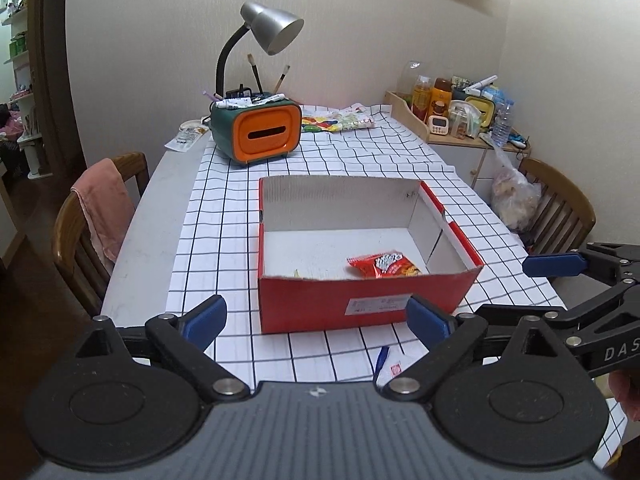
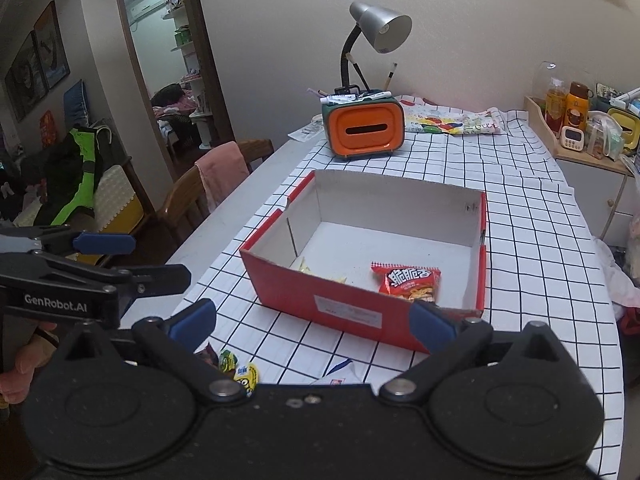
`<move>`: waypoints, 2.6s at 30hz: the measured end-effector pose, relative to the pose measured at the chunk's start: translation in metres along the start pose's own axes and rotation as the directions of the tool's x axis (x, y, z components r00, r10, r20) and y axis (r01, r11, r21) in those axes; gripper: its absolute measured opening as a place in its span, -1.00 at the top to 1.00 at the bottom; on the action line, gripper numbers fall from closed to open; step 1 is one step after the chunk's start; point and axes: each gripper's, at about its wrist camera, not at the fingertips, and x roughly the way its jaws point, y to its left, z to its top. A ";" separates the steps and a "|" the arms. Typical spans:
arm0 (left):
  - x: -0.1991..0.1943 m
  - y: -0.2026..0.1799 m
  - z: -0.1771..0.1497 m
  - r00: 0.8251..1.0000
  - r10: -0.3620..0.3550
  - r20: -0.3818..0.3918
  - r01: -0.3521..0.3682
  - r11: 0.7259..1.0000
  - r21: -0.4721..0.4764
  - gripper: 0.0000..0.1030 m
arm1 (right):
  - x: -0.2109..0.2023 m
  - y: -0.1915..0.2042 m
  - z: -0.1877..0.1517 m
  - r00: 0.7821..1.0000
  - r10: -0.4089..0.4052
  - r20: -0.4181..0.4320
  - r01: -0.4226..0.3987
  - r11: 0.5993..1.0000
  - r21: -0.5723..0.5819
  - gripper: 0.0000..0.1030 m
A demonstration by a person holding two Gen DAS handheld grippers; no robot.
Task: Organize snacks
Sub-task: 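Withdraw both tools from the box back toward the snack pile, then grasp the brown-orange bag with left tool while right tool grasps blue packet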
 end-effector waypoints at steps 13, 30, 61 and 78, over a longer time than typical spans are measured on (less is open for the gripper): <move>0.003 0.017 -0.049 0.992 -0.013 -0.124 0.018 0.999 0.040 -0.89 | 0.014 0.006 -0.055 0.996 -0.034 -0.082 0.028 0.997 -0.075 -1.00; 0.054 0.030 -0.102 0.954 0.013 -0.298 -0.012 1.000 0.007 -0.87 | 0.074 -0.036 -0.117 0.962 -0.108 -0.251 0.077 0.988 -0.132 -0.92; 0.086 0.031 -0.106 0.922 -0.011 -0.386 -0.003 0.999 -0.037 0.15 | 0.085 -0.044 -0.125 0.945 -0.143 -0.294 0.118 0.988 -0.100 0.08; 0.050 0.033 -0.107 0.943 -0.036 -0.332 0.012 0.997 -0.075 0.15 | 0.025 -0.025 -0.113 0.962 -0.155 -0.226 0.172 0.983 0.058 0.08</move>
